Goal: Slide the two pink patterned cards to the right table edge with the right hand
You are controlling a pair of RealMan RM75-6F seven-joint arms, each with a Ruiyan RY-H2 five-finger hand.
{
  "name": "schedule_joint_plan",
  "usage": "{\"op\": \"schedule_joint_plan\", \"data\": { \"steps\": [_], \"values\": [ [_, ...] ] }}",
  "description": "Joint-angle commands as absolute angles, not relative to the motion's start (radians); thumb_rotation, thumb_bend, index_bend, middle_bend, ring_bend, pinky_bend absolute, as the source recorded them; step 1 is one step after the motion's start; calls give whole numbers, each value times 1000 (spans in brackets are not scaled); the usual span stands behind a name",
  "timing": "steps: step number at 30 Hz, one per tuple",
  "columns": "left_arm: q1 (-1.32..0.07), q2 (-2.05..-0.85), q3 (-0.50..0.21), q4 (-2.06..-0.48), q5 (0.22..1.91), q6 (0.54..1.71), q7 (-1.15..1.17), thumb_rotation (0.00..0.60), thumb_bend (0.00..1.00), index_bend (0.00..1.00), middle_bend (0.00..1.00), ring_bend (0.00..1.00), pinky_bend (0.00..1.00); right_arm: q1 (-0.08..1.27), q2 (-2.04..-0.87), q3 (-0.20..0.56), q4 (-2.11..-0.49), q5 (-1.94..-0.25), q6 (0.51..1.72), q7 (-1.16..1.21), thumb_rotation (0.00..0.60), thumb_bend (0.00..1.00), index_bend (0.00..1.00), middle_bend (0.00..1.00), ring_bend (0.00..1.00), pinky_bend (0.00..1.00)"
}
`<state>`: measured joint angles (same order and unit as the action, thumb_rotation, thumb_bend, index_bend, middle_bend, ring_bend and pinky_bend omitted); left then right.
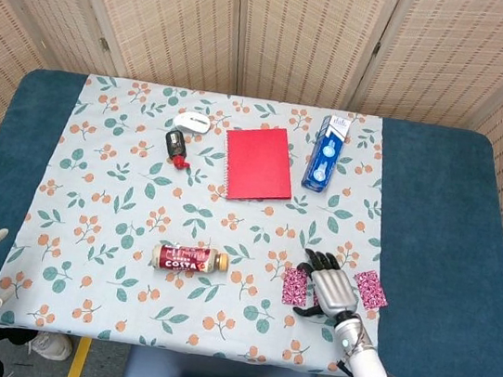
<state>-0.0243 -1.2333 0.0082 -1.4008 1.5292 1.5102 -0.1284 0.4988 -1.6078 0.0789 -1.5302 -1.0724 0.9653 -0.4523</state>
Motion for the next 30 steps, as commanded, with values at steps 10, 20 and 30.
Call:
{"op": "schedule_joint_plan", "data": {
  "steps": [10, 20, 30],
  "values": [
    [-25, -1236, 8, -1392, 1529, 1508, -134, 600, 249, 117, 3, 84, 0, 516, -1622, 77, -1514, -1043, 964, -465, 449, 182, 224, 57, 0, 0],
    [-23, -1236, 9, -1395, 1529, 1507, -131, 600, 249, 117, 3, 84, 0, 518, -1613, 67, -1516, -1062, 972, -443, 528, 182, 320, 65, 0, 0],
    [-23, -1228, 7, -1410, 1531, 1511, -121, 600, 249, 116, 3, 84, 0, 495, -1468, 55, -1612, -1167, 1026, -379, 529, 182, 322, 66, 0, 0]
  ]
}}
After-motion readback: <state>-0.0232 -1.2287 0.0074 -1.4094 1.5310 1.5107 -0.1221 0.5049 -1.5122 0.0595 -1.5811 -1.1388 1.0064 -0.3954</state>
